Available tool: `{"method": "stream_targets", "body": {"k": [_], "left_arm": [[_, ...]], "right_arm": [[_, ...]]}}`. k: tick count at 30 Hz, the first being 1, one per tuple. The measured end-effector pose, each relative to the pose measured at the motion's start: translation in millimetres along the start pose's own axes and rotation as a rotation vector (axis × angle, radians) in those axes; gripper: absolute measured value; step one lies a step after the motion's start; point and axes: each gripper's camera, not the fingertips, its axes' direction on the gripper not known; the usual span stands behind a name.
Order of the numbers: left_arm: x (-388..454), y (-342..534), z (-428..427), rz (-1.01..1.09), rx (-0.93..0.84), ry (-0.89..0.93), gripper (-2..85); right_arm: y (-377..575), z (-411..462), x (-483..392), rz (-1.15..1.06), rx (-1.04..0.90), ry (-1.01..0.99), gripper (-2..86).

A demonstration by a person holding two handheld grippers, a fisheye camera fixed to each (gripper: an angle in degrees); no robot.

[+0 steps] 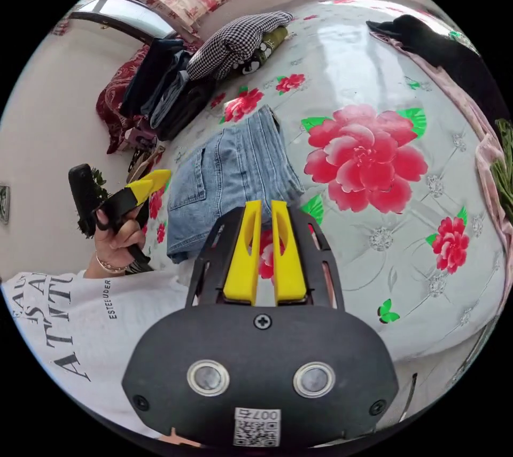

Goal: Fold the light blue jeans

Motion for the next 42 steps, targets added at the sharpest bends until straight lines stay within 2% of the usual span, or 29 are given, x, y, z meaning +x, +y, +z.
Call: {"method": "stream_targets", "body": {"k": [4,6,10,15,18,22,26,31,34,36,40,42], "left_arm": [[-33,29,-44,-0.113,-0.013,-0.119,10.0],[-68,57,-89,-0.275,0.033,-0.216,10.2],[-110,93,-141,-0.484,0.114,-0.251,12.7],[-162,101,-137,-0.655,0.105,-0.08,16.3],[-182,87,-122,-0.686,0.111,0.046,13.8],[-184,66,-121,-0.674,0.078,0.075,6.5],[-137,20,-146,-0.503,0.153,0.123,5.7],[-102,-48,-188,-0.413,0.302,0.148,5.6],[-83,-113,-221,-0.332,0.44,0.154,5.6],[-71,-183,-242,-0.274,0.551,0.12,5.5],[-80,-307,-251,-0.262,0.618,0.014,6.7],[-98,-354,-234,-0.317,0.469,-0.098,9.2]], "right_arm": [[2,-3,43,0.075,-0.005,-0.067,6.5],[-2,7,65,0.118,-0.047,-0.122,8.7],[-8,33,93,0.206,-0.144,-0.234,11.1],[-24,47,114,0.318,-0.128,-0.409,11.2],[-39,57,103,0.287,-0.208,-0.24,9.0],[-57,42,83,0.175,-0.192,-0.199,5.6],[-106,1,38,0.003,-0.122,-0.217,4.0],[-188,-61,-34,-0.221,-0.002,-0.21,3.3],[-262,-102,-92,-0.368,0.078,-0.199,3.2],[-329,-126,-148,-0.466,0.162,-0.111,3.1],[-431,-125,-207,-0.417,0.293,0.074,3.5],[-463,-93,-208,-0.309,0.303,0.219,3.6]]}}
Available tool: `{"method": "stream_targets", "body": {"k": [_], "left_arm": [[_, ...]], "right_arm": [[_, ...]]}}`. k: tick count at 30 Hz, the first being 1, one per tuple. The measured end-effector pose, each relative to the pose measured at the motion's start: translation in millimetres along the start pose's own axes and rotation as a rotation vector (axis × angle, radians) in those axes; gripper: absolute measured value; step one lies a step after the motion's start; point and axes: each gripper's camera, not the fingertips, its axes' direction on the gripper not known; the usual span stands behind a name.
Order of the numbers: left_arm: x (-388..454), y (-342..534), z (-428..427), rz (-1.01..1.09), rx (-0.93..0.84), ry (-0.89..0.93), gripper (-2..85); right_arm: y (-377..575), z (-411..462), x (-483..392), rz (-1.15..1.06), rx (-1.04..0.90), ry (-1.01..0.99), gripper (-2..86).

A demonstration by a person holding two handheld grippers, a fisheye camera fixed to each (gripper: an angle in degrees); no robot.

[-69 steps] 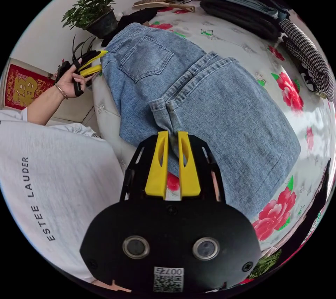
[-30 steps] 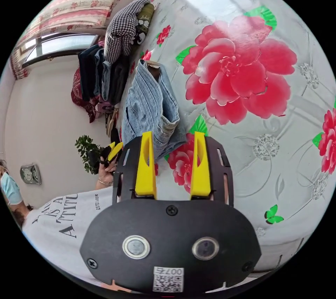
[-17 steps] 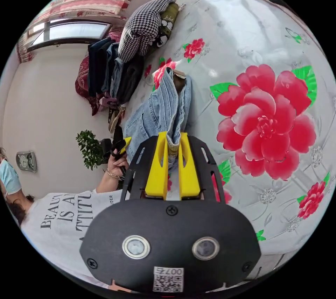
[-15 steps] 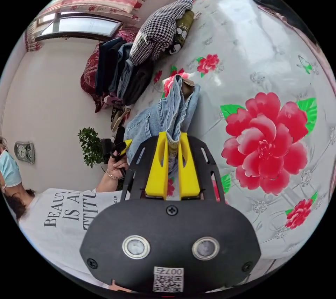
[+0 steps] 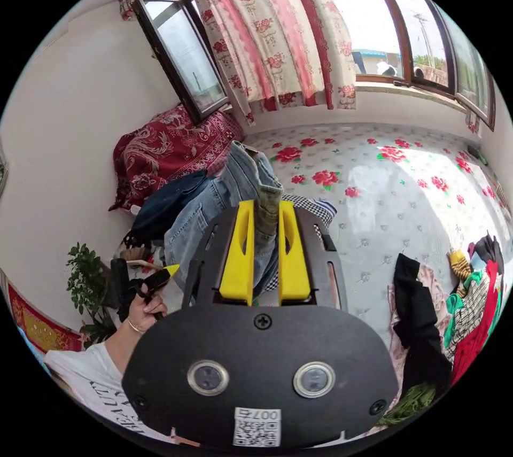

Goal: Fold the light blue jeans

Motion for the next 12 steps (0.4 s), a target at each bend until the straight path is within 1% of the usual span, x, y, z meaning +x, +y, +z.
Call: {"method": "stream_targets", "body": {"k": [2,4,6,7,8,9,10,12], "left_arm": [[-1,7,14,0.036,-0.082,-0.11,10.0],[-1,37,19,0.098,-0.153,-0.193,9.7],[2,94,20,0.181,-0.31,-0.313,9.4],[3,109,20,0.2,-0.358,-0.345,9.1],[6,139,19,0.226,-0.48,-0.403,8.5],[9,166,15,0.249,-0.601,-0.458,7.8],[12,179,11,0.259,-0.651,-0.492,7.5],[29,217,-9,0.289,-0.793,-0.622,6.5]], "right_arm": [[20,33,2,0.012,-0.049,-0.038,3.7],[69,70,2,-0.021,-0.12,-0.079,3.7],[173,126,-1,-0.095,-0.314,-0.053,3.8],[203,138,-1,-0.105,-0.381,-0.038,3.8],[265,155,-3,-0.112,-0.507,-0.011,3.8],[325,156,-8,-0.131,-0.58,0.003,3.8],[352,153,-12,-0.144,-0.609,0.009,3.8],[443,125,-34,-0.239,-0.7,0.1,3.6]]}}
